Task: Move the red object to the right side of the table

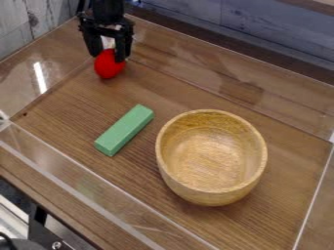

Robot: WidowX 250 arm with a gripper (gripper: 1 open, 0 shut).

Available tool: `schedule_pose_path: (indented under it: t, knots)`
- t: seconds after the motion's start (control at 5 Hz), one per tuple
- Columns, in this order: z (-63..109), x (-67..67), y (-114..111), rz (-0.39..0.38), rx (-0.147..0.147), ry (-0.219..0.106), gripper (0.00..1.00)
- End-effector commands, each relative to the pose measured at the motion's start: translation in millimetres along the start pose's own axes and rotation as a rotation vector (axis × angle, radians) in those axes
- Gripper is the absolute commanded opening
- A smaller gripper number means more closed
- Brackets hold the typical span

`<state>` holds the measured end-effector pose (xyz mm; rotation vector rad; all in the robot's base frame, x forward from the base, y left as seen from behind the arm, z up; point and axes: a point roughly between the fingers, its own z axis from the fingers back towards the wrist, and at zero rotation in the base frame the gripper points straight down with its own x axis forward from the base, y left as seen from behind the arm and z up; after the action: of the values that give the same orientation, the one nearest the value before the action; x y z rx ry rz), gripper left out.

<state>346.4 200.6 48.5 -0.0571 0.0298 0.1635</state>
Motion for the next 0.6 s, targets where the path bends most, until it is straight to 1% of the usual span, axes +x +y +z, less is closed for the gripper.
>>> schedule_pose_path:
  t: [0.0,0.2,0.4]
  knots:
    - [22.3,5.9,11,-0.04,0.023,-0.061,1.0]
    - [17.9,8.6,13,0.002,0.024,-0.062,0.0]
    - [36.5,7.5,-6,-0.038,0.019,-0.092,0.0]
